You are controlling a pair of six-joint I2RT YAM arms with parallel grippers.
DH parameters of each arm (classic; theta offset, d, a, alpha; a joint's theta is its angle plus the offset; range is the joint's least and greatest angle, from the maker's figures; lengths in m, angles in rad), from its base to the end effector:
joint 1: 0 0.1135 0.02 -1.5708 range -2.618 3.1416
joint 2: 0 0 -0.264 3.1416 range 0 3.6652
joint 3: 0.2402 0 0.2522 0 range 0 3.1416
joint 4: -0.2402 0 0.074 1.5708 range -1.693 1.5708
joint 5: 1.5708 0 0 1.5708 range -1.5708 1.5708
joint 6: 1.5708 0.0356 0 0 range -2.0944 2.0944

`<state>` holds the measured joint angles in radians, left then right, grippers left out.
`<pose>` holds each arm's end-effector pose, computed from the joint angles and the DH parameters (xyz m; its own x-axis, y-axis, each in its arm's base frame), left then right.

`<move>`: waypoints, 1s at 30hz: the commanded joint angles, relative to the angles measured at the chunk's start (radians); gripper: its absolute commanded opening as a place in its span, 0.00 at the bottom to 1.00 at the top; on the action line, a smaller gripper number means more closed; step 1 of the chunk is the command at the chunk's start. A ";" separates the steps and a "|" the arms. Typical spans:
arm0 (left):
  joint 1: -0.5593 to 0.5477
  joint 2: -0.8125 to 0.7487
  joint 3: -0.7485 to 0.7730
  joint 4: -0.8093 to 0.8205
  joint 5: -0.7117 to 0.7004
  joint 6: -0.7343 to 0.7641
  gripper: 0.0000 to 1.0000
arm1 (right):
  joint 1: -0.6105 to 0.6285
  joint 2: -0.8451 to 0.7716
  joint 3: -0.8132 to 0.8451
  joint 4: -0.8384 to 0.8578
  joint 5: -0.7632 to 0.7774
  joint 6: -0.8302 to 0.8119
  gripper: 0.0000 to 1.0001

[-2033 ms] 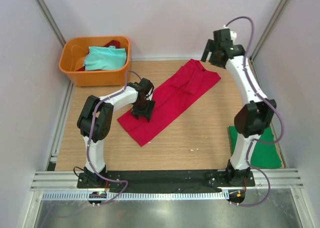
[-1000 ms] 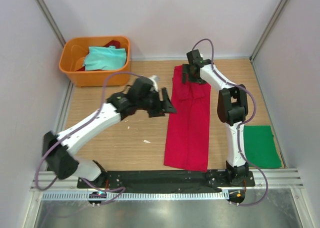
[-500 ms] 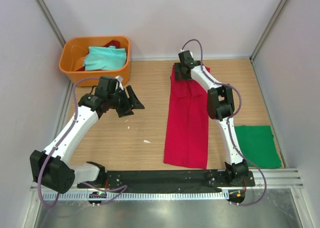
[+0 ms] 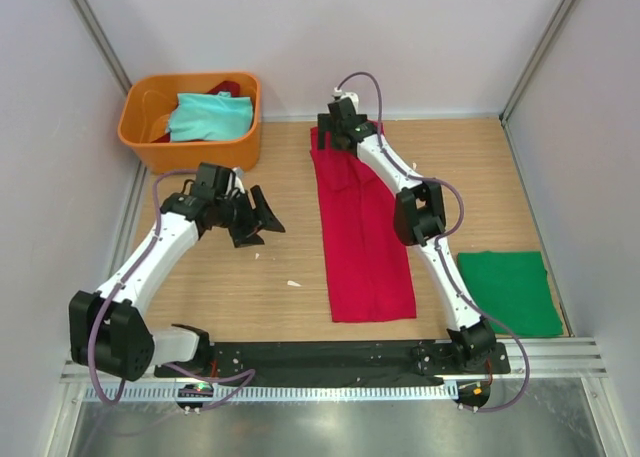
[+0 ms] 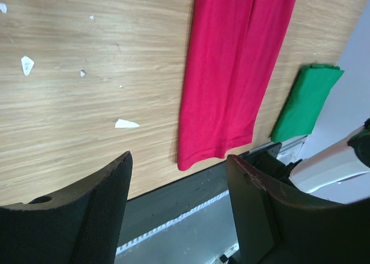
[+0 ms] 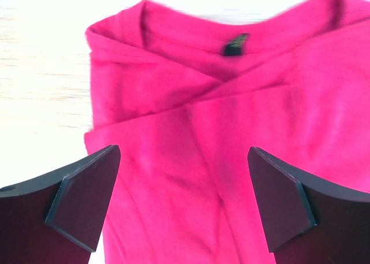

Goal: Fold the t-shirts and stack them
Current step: Fold the tshirt

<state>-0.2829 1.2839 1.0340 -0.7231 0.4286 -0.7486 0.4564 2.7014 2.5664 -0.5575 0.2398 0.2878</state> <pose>0.2430 -0.0860 0.2763 -0.9072 -0.3809 -0.1785 -0.1896 0.7491 -0.6347 0.5362 0.2538 0.1832 -0.6245 0.0006 -0.7810 -0.0905 0.9932 0.0731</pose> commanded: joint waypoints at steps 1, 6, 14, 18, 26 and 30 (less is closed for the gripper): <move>-0.001 -0.049 -0.052 0.027 0.045 0.006 0.68 | -0.019 -0.187 -0.001 -0.062 0.062 0.030 1.00; -0.093 -0.109 -0.181 0.161 0.071 -0.128 0.68 | -0.060 -0.550 -0.289 -0.212 -0.042 0.040 1.00; -0.337 -0.095 -0.334 0.359 -0.046 -0.340 0.62 | -0.190 -1.031 -1.064 -0.207 -0.298 0.107 1.00; -0.432 -0.101 -0.336 0.367 -0.138 -0.411 0.62 | -0.118 -1.158 -1.256 -0.173 -0.212 0.076 1.00; -0.512 -0.181 -0.410 0.373 -0.195 -0.503 0.62 | 0.062 -1.175 -1.413 -0.114 -0.099 0.148 1.00; -0.532 -0.219 -0.439 0.373 -0.217 -0.528 0.62 | 0.143 -1.106 -1.445 -0.029 -0.065 0.159 1.00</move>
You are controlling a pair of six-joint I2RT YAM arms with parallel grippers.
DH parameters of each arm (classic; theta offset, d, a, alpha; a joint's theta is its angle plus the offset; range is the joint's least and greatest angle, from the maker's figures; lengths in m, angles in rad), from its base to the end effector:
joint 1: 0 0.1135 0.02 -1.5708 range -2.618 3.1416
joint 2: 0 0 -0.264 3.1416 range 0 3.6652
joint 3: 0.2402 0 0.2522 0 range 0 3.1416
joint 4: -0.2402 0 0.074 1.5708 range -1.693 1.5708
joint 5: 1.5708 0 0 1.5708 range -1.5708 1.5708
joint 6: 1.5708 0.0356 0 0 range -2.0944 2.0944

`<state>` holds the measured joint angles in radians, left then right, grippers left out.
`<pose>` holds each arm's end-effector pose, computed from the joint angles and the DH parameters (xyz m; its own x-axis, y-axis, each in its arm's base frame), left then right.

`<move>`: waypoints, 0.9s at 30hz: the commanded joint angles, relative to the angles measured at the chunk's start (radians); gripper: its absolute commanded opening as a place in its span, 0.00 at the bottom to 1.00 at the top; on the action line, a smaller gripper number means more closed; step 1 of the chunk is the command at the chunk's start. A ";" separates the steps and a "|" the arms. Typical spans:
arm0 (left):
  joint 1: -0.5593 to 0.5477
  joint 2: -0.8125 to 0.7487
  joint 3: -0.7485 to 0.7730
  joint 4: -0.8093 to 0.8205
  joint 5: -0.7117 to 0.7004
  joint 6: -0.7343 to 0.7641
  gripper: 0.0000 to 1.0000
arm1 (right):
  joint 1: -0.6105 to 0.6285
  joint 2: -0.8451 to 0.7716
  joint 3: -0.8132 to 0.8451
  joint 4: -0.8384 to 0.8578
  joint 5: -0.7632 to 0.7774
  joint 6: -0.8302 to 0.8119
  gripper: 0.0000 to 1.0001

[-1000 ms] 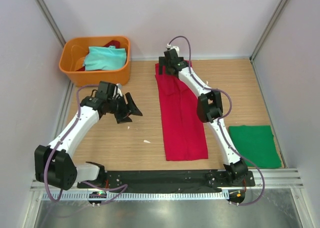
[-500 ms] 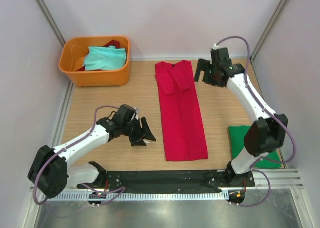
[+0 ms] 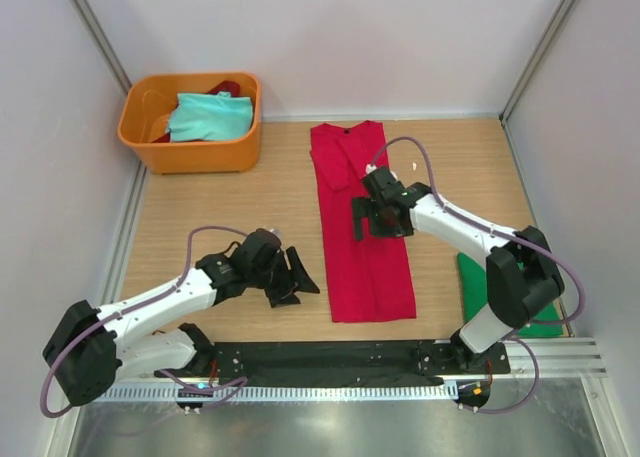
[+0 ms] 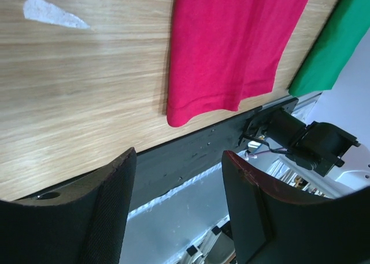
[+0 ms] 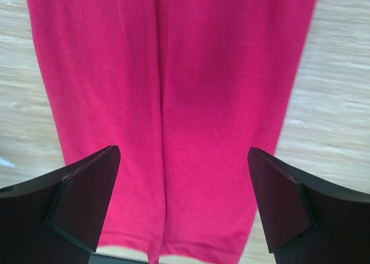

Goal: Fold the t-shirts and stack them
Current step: Fold the tshirt

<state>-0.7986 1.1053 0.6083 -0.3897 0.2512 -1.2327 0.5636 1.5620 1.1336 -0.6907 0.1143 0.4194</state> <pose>0.1430 -0.1595 0.2013 -0.9374 -0.3472 -0.0279 -0.2436 0.7106 -0.6601 0.2669 0.1639 0.2319 -0.8936 -0.0862 -0.4405 -0.1366 0.9871 0.0840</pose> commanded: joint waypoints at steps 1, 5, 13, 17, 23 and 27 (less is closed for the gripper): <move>-0.017 -0.047 -0.018 0.040 -0.050 -0.048 0.62 | 0.073 0.064 -0.017 0.123 0.070 0.039 1.00; -0.022 -0.061 -0.031 0.038 -0.056 -0.057 0.63 | 0.125 0.157 0.002 0.166 0.117 0.085 1.00; -0.025 -0.088 -0.050 0.037 -0.078 -0.057 0.62 | 0.156 0.328 0.072 0.208 0.145 0.142 1.00; -0.025 -0.111 -0.065 0.035 -0.092 -0.071 0.63 | 0.197 0.423 0.169 0.188 0.108 0.234 1.00; -0.025 -0.098 -0.061 -0.015 -0.115 -0.047 0.63 | 0.248 0.480 0.331 0.082 0.062 0.332 1.00; -0.025 -0.111 -0.032 -0.069 -0.161 -0.005 0.63 | 0.248 0.383 0.319 0.022 0.134 0.270 1.00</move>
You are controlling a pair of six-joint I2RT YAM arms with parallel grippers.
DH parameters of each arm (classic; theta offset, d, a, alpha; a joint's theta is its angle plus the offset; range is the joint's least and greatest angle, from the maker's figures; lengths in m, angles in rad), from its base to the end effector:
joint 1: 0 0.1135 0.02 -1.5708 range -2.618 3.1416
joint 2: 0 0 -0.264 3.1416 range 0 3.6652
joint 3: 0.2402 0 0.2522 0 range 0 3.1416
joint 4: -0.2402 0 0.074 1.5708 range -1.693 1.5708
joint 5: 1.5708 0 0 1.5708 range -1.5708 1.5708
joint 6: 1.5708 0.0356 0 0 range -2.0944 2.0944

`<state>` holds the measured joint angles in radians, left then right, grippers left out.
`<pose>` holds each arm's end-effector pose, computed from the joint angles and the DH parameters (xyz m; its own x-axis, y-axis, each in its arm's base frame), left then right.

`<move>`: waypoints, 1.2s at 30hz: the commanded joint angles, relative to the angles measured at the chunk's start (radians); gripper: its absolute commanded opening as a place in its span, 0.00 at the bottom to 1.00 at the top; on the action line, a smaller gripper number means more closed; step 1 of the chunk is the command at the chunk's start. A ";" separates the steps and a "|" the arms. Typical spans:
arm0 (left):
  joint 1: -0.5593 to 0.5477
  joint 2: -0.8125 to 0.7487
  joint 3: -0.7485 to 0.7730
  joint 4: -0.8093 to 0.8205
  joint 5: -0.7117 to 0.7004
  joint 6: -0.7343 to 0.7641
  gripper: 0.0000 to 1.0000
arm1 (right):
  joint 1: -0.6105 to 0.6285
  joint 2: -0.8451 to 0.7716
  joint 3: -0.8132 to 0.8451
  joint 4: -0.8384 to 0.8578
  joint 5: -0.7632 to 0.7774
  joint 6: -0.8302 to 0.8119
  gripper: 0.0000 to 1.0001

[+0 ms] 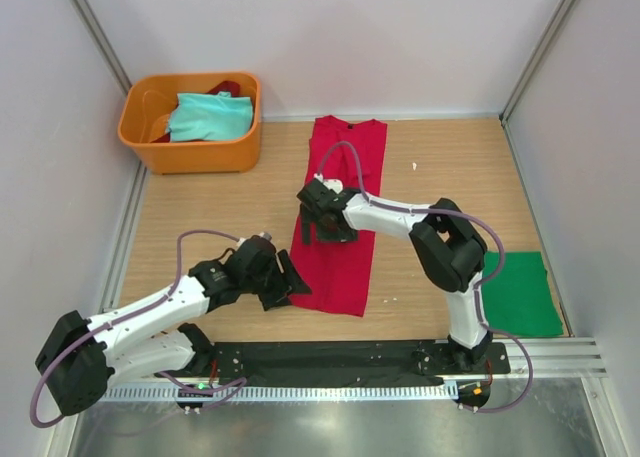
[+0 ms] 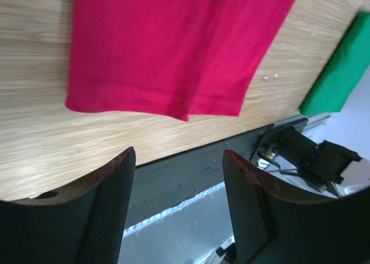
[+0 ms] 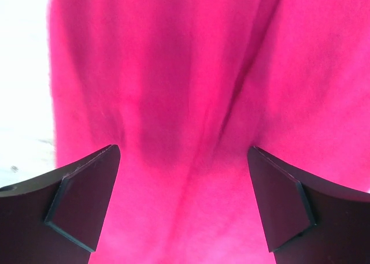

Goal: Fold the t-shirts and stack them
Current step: Fold the tshirt

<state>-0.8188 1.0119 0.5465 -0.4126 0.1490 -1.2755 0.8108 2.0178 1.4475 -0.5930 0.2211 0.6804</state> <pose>0.1297 -0.1465 0.1970 -0.9059 -0.4165 -0.0766 -0.2738 0.7141 -0.6443 0.2921 0.2960 0.1700 -0.8989 -0.0548 -0.4347 -0.1052 0.9901 0.0928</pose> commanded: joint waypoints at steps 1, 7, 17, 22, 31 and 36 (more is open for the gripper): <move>-0.005 -0.016 0.041 -0.066 -0.084 0.053 0.63 | 0.001 -0.133 -0.004 -0.080 0.032 -0.030 1.00; 0.027 0.028 0.167 -0.282 -0.141 0.241 0.61 | -0.027 -0.368 -0.160 -0.156 -0.023 -0.085 1.00; 0.230 0.211 0.201 -0.289 -0.008 0.507 0.48 | -0.093 -0.895 -0.807 0.126 -0.399 0.109 0.54; 0.273 0.330 0.199 -0.220 0.113 0.561 0.58 | -0.096 -0.944 -0.972 0.234 -0.482 0.140 0.63; 0.305 0.381 0.165 -0.192 0.110 0.581 0.50 | -0.099 -0.895 -1.044 0.410 -0.560 0.214 0.61; 0.314 0.412 0.139 -0.141 0.176 0.573 0.48 | -0.099 -0.855 -1.032 0.358 -0.574 0.228 0.60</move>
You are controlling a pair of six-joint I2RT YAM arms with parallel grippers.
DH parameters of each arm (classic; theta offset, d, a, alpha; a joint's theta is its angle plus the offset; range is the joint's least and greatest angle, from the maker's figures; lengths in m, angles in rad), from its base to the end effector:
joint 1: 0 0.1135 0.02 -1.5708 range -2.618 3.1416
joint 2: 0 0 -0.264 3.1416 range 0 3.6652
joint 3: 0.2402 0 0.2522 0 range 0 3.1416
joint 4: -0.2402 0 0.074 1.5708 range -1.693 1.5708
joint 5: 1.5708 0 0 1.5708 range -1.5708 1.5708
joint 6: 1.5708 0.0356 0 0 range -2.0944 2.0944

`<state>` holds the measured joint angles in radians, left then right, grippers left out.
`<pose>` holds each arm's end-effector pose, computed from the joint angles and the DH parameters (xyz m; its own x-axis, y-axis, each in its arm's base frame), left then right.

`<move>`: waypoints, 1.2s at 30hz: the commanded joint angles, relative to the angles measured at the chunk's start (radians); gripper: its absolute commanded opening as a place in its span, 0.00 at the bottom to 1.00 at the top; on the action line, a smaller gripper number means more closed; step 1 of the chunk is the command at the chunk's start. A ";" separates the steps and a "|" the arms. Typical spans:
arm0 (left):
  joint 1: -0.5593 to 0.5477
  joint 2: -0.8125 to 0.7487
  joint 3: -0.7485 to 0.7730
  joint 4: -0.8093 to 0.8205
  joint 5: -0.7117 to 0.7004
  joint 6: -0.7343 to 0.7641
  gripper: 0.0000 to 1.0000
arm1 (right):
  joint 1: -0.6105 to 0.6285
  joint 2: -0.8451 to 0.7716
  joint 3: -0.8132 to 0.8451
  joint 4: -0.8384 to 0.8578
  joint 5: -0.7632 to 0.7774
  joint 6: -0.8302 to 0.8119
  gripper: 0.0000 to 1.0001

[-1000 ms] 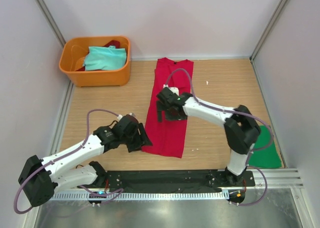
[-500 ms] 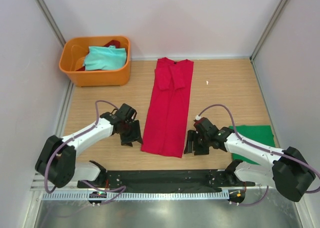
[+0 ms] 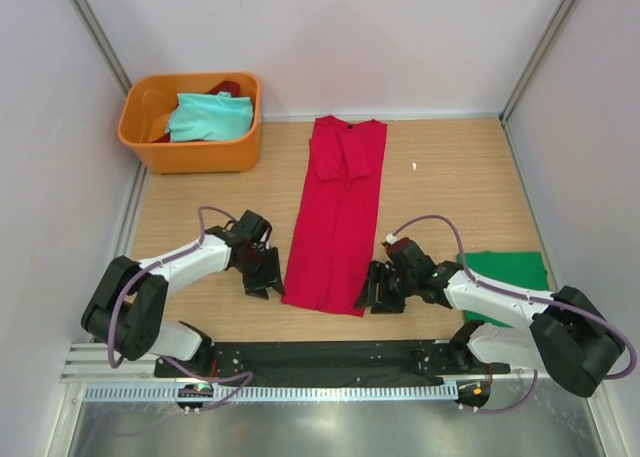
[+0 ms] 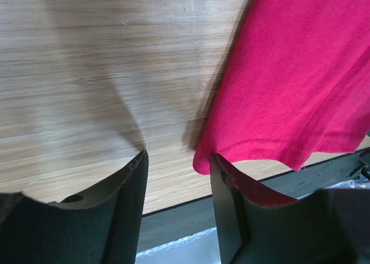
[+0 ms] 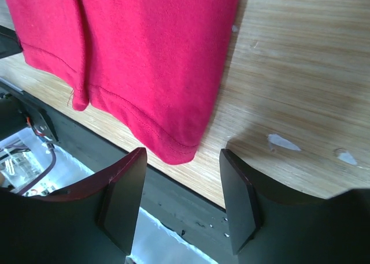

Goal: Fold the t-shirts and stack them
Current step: Fold the tshirt

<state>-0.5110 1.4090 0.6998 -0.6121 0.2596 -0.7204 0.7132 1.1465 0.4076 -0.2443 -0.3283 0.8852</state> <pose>0.1955 -0.1201 0.1550 -0.9835 -0.1795 -0.0215 -0.1608 0.9229 -0.3498 0.1381 0.1346 0.1438 -0.9825 0.1189 -0.1433 0.0095 0.8007 0.5990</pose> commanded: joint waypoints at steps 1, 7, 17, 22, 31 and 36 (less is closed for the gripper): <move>0.006 0.021 -0.019 0.064 0.075 0.015 0.47 | -0.001 0.019 0.008 0.002 -0.025 0.023 0.59; 0.006 0.022 -0.039 0.113 0.124 -0.027 0.48 | 0.000 0.033 0.005 -0.030 -0.017 0.029 0.55; 0.006 0.024 -0.060 0.110 0.138 -0.056 0.41 | 0.000 0.074 -0.009 0.019 -0.034 0.060 0.50; 0.006 0.030 -0.082 0.123 0.148 -0.063 0.37 | 0.000 0.104 -0.021 0.054 -0.035 0.070 0.42; 0.005 0.028 -0.115 0.170 0.170 -0.088 0.00 | -0.001 0.076 -0.026 -0.082 0.044 0.023 0.03; -0.024 -0.076 -0.161 0.172 0.148 -0.167 0.00 | -0.003 -0.053 -0.009 -0.242 0.170 -0.015 0.01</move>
<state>-0.5179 1.4036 0.5751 -0.4461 0.4286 -0.8349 0.7109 1.1530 0.3977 -0.3252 -0.2802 0.9184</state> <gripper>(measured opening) 0.010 0.042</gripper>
